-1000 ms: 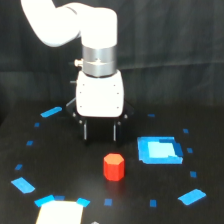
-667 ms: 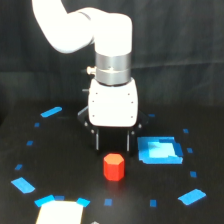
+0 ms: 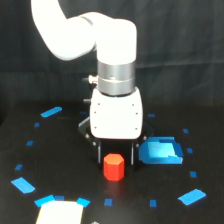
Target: Pick up the red object from the table
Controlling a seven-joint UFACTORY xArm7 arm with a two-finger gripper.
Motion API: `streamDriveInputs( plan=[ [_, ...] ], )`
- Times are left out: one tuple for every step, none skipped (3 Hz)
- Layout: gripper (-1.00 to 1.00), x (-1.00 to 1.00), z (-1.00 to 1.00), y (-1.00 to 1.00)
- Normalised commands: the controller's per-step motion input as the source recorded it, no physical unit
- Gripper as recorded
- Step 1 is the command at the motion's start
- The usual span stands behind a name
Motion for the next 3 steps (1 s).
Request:
streamDriveInputs(
  plan=[
    [-1.0, 0.17, -1.0, -0.83],
    [-0.98, 1.0, 1.0, 0.29],
    [-0.4, 0.12, 0.96, 1.0]
  ],
)
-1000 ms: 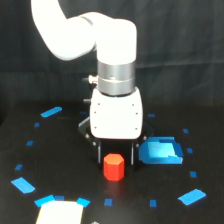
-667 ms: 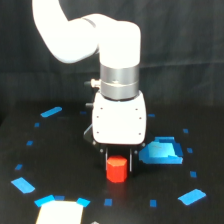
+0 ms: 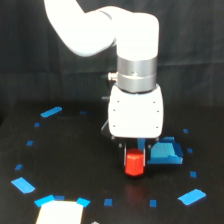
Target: Pick up the red object from the table
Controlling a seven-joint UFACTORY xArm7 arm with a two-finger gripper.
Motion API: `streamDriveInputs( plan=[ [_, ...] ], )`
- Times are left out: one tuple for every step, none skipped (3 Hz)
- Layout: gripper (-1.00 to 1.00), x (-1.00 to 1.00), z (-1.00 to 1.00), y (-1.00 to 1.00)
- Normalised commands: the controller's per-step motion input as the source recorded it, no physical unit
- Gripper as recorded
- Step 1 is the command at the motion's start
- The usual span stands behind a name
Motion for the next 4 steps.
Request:
streamDriveInputs(
  plan=[
    [-0.64, -0.25, 1.0, 1.0],
    [-0.85, -0.16, 1.0, 1.0],
    [-1.0, 0.05, 0.93, 1.0],
    [-0.93, 0.01, 0.95, 0.94]
  ],
)
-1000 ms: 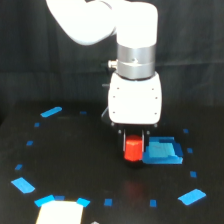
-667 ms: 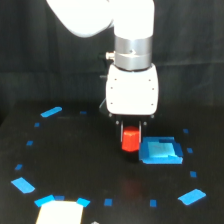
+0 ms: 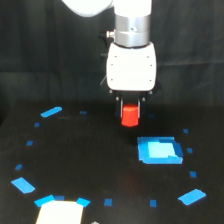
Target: Pick up the red object from the table
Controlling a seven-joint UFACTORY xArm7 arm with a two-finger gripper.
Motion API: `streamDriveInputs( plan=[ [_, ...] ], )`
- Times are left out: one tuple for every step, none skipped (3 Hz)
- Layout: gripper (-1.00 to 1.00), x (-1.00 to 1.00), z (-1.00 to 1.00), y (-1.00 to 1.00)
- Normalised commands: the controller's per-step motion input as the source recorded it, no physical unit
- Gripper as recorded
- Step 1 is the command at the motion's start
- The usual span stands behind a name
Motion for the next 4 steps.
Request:
streamDriveInputs(
  plan=[
    [-1.0, -0.15, 1.0, 1.0],
    [-1.0, 0.06, 1.0, 0.77],
    [-0.85, -0.42, -0.23, -0.48],
    [-1.0, -0.71, -0.39, -1.0]
  ],
)
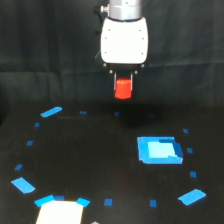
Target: Pick up the red object from the table
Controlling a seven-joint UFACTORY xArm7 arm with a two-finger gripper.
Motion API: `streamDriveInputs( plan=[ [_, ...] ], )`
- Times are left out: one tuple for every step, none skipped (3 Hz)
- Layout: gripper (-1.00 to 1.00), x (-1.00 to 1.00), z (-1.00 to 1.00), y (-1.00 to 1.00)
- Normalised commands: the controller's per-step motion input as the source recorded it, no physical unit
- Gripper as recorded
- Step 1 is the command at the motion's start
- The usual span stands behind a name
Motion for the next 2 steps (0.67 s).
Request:
streamDriveInputs(
  plan=[
    [-0.91, -0.43, 0.07, -0.42],
    [-1.0, -0.25, -0.92, 0.25]
  ],
)
